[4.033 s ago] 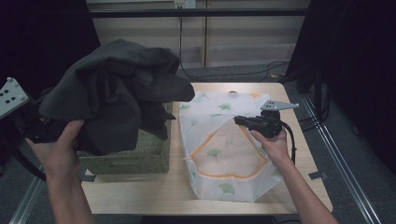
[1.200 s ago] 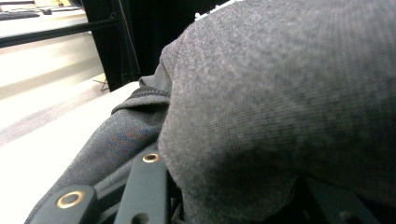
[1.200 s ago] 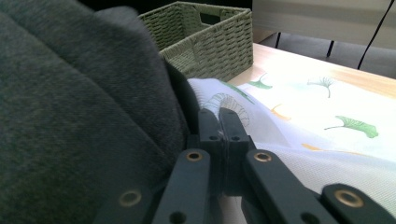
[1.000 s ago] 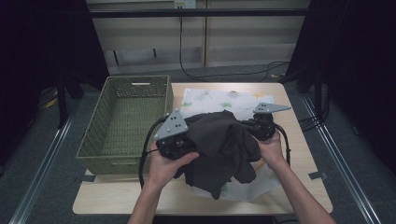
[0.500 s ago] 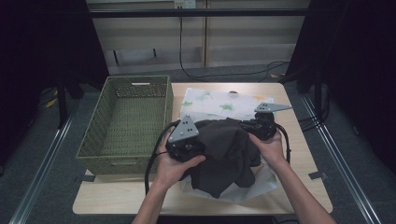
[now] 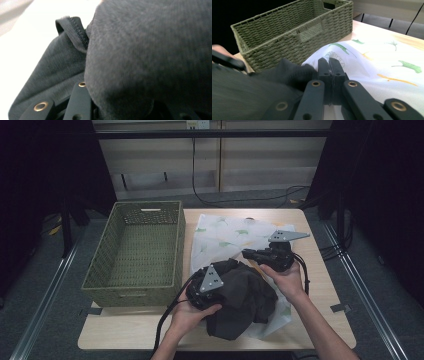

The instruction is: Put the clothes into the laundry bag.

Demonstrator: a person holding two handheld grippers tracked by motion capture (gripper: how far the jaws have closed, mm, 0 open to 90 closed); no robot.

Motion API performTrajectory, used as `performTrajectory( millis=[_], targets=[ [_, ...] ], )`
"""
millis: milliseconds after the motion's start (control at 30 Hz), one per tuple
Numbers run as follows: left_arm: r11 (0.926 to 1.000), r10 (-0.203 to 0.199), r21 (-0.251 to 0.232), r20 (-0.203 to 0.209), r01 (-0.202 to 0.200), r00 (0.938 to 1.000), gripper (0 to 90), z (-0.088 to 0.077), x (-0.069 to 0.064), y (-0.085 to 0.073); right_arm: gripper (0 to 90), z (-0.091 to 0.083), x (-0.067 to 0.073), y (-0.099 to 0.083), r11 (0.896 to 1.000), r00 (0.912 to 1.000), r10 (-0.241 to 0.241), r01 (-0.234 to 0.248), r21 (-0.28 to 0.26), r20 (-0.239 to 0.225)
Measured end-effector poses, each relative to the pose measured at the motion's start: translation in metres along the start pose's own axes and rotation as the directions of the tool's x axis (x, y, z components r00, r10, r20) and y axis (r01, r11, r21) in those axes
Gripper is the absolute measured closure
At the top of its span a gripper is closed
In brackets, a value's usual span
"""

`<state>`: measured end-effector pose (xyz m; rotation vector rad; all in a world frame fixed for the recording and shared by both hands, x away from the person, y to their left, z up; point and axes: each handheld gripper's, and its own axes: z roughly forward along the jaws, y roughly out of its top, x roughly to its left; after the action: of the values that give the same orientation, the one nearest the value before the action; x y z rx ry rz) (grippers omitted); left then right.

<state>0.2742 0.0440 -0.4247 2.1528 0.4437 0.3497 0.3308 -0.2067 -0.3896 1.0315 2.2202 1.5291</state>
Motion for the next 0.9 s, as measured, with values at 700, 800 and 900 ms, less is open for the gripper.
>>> performTrajectory(
  millis=[700, 800, 900],
  targets=[
    [0.9986, -0.047, 0.025, 0.036, 0.047, 0.9982, 67.9, 0.027, -0.022, -0.02, 89.8, -0.019, 0.037, 0.021, 0.996, 0.9968, -0.053, 0.048, -0.079, -0.06],
    [0.9956, -0.094, -0.01, -0.004, 0.094, 0.9956, 68.4, 0.02, -0.015, -0.018, 89.8, -0.022, 0.035, 0.016, 0.998, 0.998, -0.048, 0.046, -0.052, -0.041],
    [0.9916, -0.115, -0.063, -0.025, 0.113, 0.9931, 69.0, 0.016, -0.009, -0.014, 89.7, -0.027, 0.037, 0.003, 0.999, 0.9982, -0.044, 0.044, -0.006, -0.041]
  ],
)
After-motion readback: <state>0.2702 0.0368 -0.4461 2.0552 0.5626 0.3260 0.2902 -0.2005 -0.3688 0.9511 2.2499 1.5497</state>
